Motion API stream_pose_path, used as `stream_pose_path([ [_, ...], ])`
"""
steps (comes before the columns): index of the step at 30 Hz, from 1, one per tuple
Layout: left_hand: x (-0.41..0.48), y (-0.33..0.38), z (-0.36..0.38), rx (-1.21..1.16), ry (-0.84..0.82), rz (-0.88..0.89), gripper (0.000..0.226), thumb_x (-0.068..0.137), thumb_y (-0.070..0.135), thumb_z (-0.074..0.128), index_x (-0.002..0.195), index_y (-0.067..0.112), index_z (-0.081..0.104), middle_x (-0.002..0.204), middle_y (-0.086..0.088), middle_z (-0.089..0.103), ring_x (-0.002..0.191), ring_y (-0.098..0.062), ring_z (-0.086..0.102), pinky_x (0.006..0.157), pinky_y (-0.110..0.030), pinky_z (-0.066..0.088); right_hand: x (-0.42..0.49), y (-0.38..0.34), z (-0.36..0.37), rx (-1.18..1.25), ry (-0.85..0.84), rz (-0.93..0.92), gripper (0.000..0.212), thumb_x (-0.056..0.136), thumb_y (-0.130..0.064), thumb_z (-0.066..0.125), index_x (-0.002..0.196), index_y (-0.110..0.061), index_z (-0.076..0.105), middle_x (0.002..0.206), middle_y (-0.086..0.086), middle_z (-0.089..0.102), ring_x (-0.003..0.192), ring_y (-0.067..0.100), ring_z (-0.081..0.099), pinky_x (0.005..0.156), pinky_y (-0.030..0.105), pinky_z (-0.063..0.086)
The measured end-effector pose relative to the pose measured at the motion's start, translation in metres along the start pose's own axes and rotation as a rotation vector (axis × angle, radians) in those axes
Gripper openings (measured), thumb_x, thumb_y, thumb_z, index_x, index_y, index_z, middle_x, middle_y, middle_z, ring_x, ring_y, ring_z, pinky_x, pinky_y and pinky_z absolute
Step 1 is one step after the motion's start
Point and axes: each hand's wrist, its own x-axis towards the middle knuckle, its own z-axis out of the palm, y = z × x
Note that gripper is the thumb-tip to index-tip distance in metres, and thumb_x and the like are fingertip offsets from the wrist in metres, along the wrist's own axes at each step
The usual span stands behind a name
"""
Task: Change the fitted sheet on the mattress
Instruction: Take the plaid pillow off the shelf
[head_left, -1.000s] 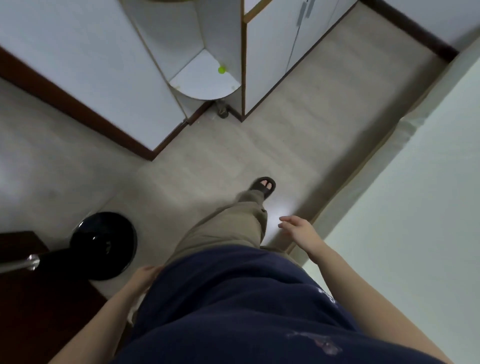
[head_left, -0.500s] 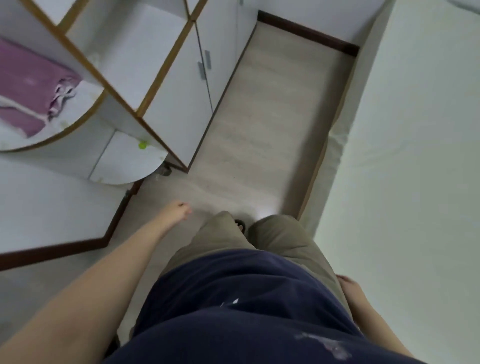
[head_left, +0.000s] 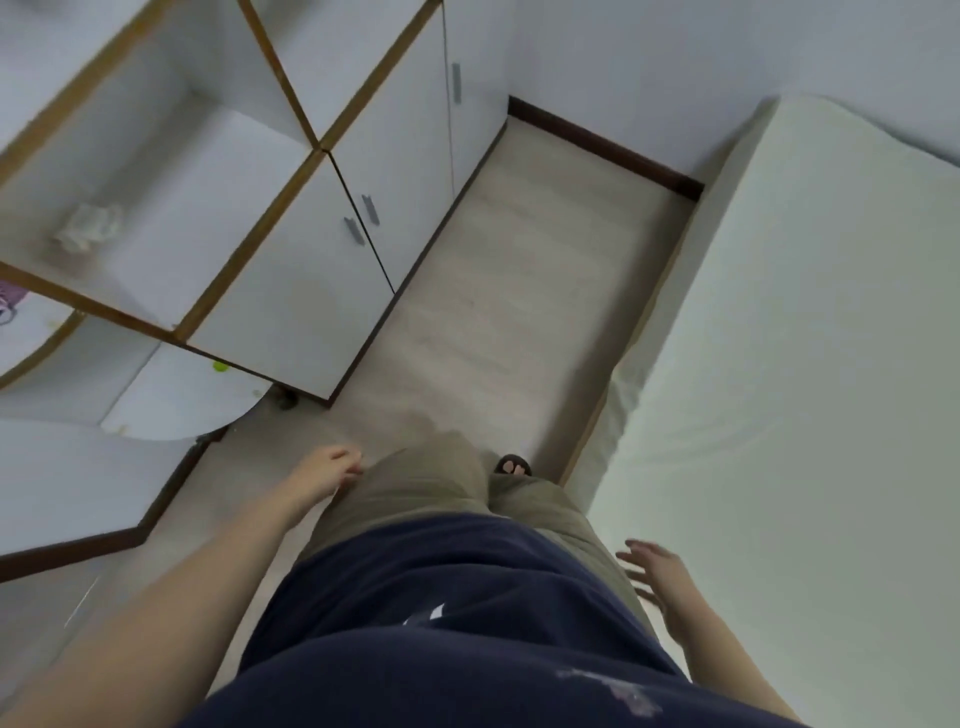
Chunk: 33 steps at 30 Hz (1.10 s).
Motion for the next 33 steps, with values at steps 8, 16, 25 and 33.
stream_pose_path([
  [8, 0.025, -0.045, -0.022, -0.118, 0.124, -0.295, 0.015, 0.097, 0.017, 0.054, 0.098, 0.005, 0.064, 0.098, -0.014, 0.065, 0.080, -0.023, 0.058, 0.090, -0.039, 0.046, 0.044, -0.184, 0.032, -0.166, -0.177, -0.231, 0.021, 0.099, -0.020, 0.051, 0.116, -0.016, 0.062, 0.109, 0.005, 0.070, 0.094, 0.022, 0.064, 0.081, 0.034, 0.049],
  [16, 0.085, 0.077, -0.067, -0.246, 0.137, -0.167, 0.030, 0.098, 0.030, 0.052, 0.117, 0.009, 0.062, 0.105, -0.006, 0.068, 0.086, -0.018, 0.063, 0.079, -0.036, 0.049, 0.084, -0.270, 0.022, -0.276, -0.070, -0.153, 0.019, 0.097, -0.010, 0.050, 0.114, -0.011, 0.059, 0.098, 0.012, 0.065, 0.085, 0.025, 0.059, 0.078, 0.035, 0.041],
  [25, 0.077, 0.258, -0.105, -0.295, 0.186, 0.267, 0.028, 0.100, 0.036, 0.045, 0.119, 0.022, 0.060, 0.112, 0.006, 0.065, 0.102, -0.009, 0.061, 0.096, -0.032, 0.046, 0.113, -0.337, 0.000, -0.577, -0.012, -0.165, 0.019, 0.094, -0.005, 0.051, 0.108, -0.006, 0.063, 0.095, 0.015, 0.065, 0.076, 0.025, 0.057, 0.068, 0.029, 0.043],
  [33, -0.030, 0.306, -0.165, -0.484, 0.634, 0.603, 0.026, 0.099, 0.027, 0.050, 0.122, 0.023, 0.062, 0.114, 0.011, 0.067, 0.096, -0.003, 0.066, 0.090, -0.021, 0.048, 0.000, -0.555, 0.160, -0.670, -0.414, -1.020, 0.027, 0.100, -0.012, 0.048, 0.124, -0.010, 0.059, 0.115, 0.010, 0.066, 0.090, 0.017, 0.059, 0.064, 0.008, 0.042],
])
